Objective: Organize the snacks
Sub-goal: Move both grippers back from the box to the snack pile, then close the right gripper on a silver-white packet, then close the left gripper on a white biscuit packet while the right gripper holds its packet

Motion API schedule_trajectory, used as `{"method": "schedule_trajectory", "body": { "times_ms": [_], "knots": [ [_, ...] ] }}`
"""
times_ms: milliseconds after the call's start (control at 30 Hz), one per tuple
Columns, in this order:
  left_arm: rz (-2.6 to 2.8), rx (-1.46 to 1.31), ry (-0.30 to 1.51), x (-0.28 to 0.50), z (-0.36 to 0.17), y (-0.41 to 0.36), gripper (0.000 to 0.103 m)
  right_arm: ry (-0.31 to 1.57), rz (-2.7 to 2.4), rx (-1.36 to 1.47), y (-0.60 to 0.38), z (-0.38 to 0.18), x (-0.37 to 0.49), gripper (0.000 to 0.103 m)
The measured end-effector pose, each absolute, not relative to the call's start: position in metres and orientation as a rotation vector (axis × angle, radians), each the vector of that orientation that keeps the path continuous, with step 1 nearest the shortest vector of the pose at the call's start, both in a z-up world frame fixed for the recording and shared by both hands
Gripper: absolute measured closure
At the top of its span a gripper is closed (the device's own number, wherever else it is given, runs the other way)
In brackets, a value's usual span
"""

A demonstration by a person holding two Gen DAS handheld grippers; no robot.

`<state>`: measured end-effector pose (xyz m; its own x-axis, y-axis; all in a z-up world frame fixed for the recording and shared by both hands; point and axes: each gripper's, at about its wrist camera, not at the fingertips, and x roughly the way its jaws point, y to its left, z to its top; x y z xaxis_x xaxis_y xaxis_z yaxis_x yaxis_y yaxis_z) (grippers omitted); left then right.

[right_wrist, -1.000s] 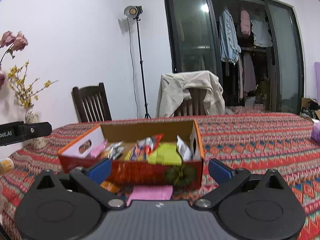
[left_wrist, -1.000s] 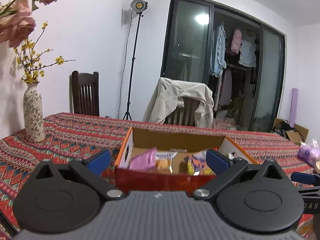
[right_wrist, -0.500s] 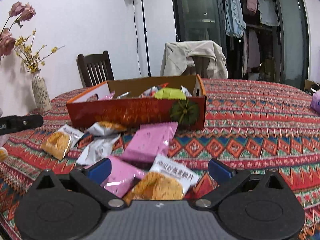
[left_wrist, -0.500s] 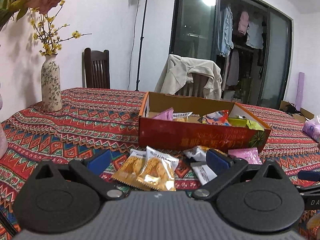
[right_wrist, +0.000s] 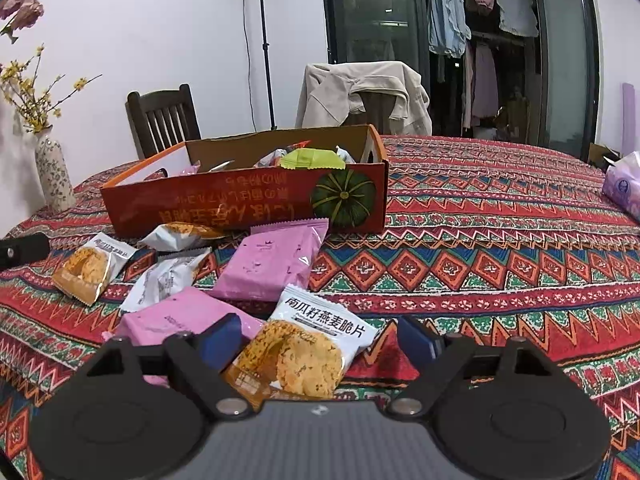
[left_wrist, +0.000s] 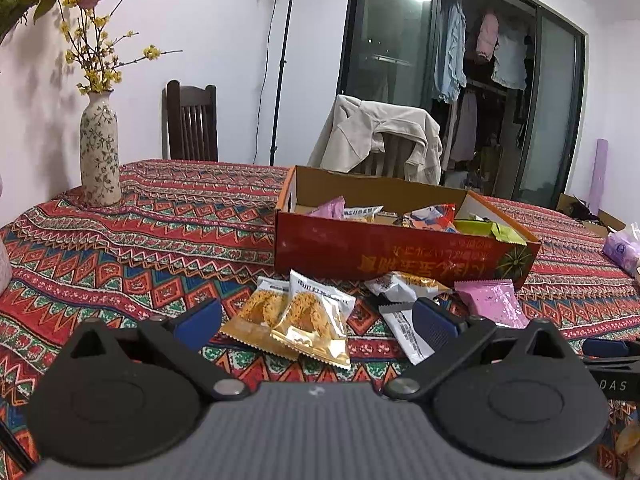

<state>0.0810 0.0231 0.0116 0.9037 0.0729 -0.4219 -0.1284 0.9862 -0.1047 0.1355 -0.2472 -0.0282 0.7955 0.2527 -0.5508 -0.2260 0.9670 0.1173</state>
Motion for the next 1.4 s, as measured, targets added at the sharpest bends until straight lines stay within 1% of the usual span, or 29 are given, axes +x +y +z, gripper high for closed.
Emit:
{"method": "schedule_trajectory", "body": {
  "times_ms": [100,167,200,267,300,333,367,400,433,500,533,767,1033,1200,1233,1300,1333,1367,1400],
  "knots": [
    [0.11,-0.135,0.437,0.082,0.01,0.024,0.0,0.609,0.262,0.081,-0.252,-0.03,0.138,0.02],
    [0.116,-0.135,0.44,0.083,0.01,0.025,0.0,0.612,0.249,0.096,-0.255,-0.031,0.138,0.029],
    [0.118,-0.136,0.441,0.083,0.01,0.025,0.0,0.619,0.24,0.097,-0.257,-0.032,0.139,0.036],
    [0.123,-0.135,0.444,0.084,0.01,0.025,0.0,0.629,0.242,0.095,-0.257,-0.034,0.14,0.037],
    [0.124,-0.135,0.446,0.084,0.009,0.024,0.0,0.629,0.241,0.075,-0.253,-0.034,0.14,0.04],
    [0.125,-0.135,0.448,0.085,0.009,0.023,0.0,0.63,0.25,0.055,-0.25,-0.034,0.14,0.046],
    [0.125,-0.135,0.45,0.085,0.009,0.023,0.0,0.628,0.26,0.03,-0.245,-0.035,0.139,0.05],
    [0.124,-0.133,0.453,0.085,0.008,0.022,0.0,0.624,0.269,-0.009,-0.239,-0.035,0.138,0.057],
    [0.125,-0.13,0.456,0.085,0.008,0.021,0.0,0.621,0.28,-0.025,-0.237,-0.035,0.137,0.067],
    [0.127,-0.124,0.46,0.085,0.008,0.02,0.0,0.615,0.304,-0.029,-0.236,-0.034,0.136,0.082],
    [0.129,-0.122,0.462,0.085,0.008,0.02,0.0,0.61,0.302,-0.026,-0.237,-0.032,0.136,0.084],
    [0.137,-0.098,0.481,0.095,0.007,0.017,0.0,0.542,0.306,0.008,-0.252,-0.019,0.135,0.085],
    [0.154,0.008,0.522,0.131,0.001,0.008,0.0,0.488,0.317,0.013,-0.253,-0.005,0.141,0.085],
    [0.171,0.091,0.552,0.151,-0.01,-0.002,0.0,0.486,0.325,0.019,-0.251,-0.005,0.143,0.085],
    [0.174,0.109,0.565,0.155,-0.013,-0.004,0.002,0.487,0.326,0.018,-0.25,-0.005,0.144,0.085],
    [0.172,0.136,0.596,0.162,-0.018,-0.007,0.012,0.489,0.329,0.019,-0.25,-0.005,0.144,0.085],
    [0.172,0.143,0.609,0.165,-0.021,-0.008,0.02,0.489,0.33,0.019,-0.25,-0.005,0.144,0.085],
    [0.17,0.143,0.619,0.167,-0.022,-0.007,0.026,0.489,0.33,0.019,-0.249,-0.005,0.144,0.085],
    [0.171,0.14,0.629,0.169,-0.024,-0.006,0.027,0.489,0.331,0.018,-0.248,-0.005,0.144,0.085]
  ]
}}
